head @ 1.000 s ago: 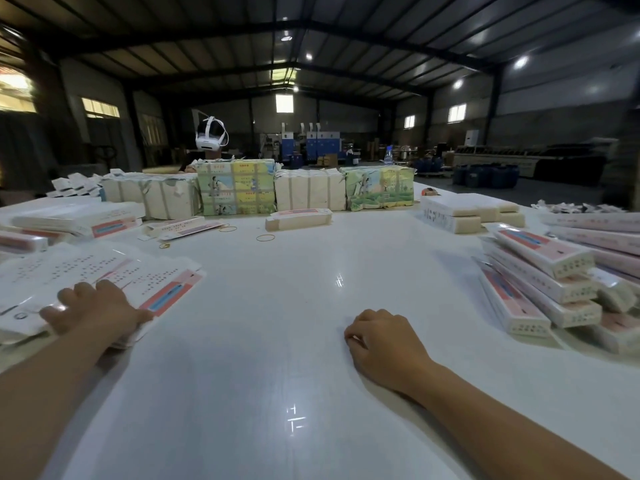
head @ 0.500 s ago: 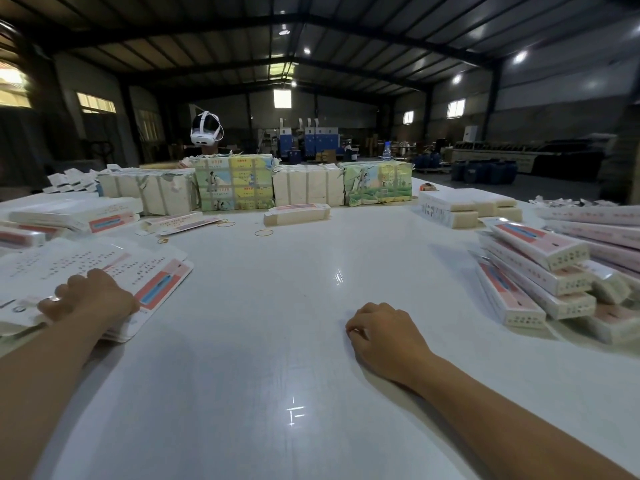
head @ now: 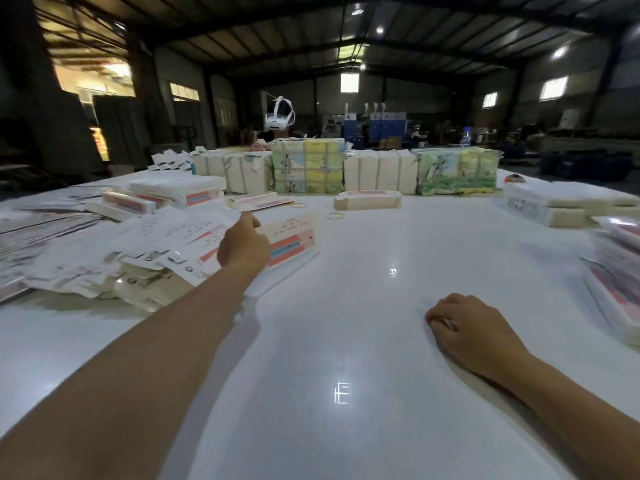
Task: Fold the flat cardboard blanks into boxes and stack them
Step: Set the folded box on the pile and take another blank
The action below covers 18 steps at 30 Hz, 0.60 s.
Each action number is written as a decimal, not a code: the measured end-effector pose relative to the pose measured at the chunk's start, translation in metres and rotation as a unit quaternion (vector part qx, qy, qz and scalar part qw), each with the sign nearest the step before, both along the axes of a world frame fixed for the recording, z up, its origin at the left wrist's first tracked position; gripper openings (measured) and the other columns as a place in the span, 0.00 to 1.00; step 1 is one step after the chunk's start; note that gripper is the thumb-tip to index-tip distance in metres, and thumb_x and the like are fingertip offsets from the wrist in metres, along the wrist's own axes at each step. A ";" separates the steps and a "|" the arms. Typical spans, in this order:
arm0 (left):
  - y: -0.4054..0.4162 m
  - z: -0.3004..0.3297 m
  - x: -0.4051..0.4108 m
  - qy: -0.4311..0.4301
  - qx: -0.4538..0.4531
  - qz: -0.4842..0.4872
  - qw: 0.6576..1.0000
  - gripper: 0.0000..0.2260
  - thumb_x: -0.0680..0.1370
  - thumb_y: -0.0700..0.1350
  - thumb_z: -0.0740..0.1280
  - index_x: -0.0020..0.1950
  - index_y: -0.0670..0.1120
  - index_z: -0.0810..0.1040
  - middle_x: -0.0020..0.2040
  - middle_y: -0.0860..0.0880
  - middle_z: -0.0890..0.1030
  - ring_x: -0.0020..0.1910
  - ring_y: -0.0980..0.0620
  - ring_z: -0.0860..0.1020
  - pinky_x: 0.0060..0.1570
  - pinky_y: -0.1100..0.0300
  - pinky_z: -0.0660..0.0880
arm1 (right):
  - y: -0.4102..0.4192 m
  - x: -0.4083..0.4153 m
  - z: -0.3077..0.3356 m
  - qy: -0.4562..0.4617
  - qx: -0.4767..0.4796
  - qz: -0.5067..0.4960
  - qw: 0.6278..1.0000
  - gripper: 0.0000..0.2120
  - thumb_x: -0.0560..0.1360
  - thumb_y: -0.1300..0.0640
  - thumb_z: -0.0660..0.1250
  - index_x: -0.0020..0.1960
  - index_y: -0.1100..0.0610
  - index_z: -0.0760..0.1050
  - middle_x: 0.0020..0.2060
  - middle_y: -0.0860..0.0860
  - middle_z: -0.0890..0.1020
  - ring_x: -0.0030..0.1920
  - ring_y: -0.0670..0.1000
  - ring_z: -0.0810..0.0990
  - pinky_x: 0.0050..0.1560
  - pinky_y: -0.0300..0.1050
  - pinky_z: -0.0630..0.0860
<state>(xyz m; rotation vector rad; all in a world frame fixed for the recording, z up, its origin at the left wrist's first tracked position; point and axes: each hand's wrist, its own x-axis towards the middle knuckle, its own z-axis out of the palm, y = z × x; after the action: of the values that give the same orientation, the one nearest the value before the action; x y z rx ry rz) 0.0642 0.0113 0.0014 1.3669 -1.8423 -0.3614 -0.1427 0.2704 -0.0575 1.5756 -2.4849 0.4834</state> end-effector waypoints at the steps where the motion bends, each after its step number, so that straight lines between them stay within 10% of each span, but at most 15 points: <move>1: 0.001 0.000 -0.002 0.017 0.009 -0.005 1.000 0.05 0.76 0.38 0.60 0.49 0.47 0.71 0.46 0.48 0.77 0.42 0.47 0.75 0.29 0.62 0.65 | 0.000 -0.001 -0.001 -0.002 0.000 0.003 1.000 0.12 0.79 0.55 0.59 0.53 0.49 0.81 0.54 0.44 0.79 0.53 0.49 0.75 0.55 0.46 0.70; 7: 0.018 0.011 -0.025 0.218 0.178 -0.187 0.941 0.08 0.75 0.37 0.67 0.41 0.48 0.72 0.41 0.47 0.79 0.37 0.50 0.79 0.27 0.60 0.76 | -0.005 0.000 0.008 -0.200 -0.244 -0.039 0.948 0.23 0.77 0.54 0.66 0.71 0.52 0.67 0.57 0.50 0.76 0.47 0.51 0.77 0.47 0.46 0.72; 12: 0.055 0.003 -0.046 0.091 0.305 -0.375 0.870 0.06 0.73 0.36 0.70 0.45 0.47 0.78 0.39 0.49 0.83 0.34 0.53 0.83 0.29 0.62 0.77 | -0.003 -0.012 0.027 -0.670 -0.384 -0.057 0.633 0.09 0.78 0.54 0.65 0.55 0.57 0.71 0.36 0.56 0.81 0.23 0.49 0.74 0.21 0.37 0.69; 15: 0.076 -0.015 -0.056 -0.058 0.251 -0.363 0.895 0.07 0.74 0.43 0.70 0.51 0.50 0.78 0.49 0.51 0.82 0.40 0.56 0.82 0.37 0.62 0.78 | 0.002 -0.011 0.021 -0.615 -0.365 -0.064 0.696 0.12 0.77 0.67 0.62 0.56 0.53 0.70 0.31 0.56 0.82 0.20 0.47 0.71 0.19 0.37 0.68; 18: 0.100 -0.030 -0.068 -0.227 0.012 -0.315 0.922 0.23 0.73 0.62 0.66 0.64 0.54 0.71 0.61 0.52 0.73 0.60 0.50 0.70 0.59 0.50 0.66 | 0.002 -0.006 0.020 -0.570 -0.378 -0.059 0.727 0.19 0.77 0.67 0.63 0.59 0.46 0.67 0.33 0.56 0.82 0.21 0.48 0.71 0.19 0.39 0.69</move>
<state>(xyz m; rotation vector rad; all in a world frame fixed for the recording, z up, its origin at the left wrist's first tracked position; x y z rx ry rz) -0.0041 0.1116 -0.0284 0.8773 -2.6687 -0.4128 -0.1485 0.2719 -0.0378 0.7703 -2.2523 2.6446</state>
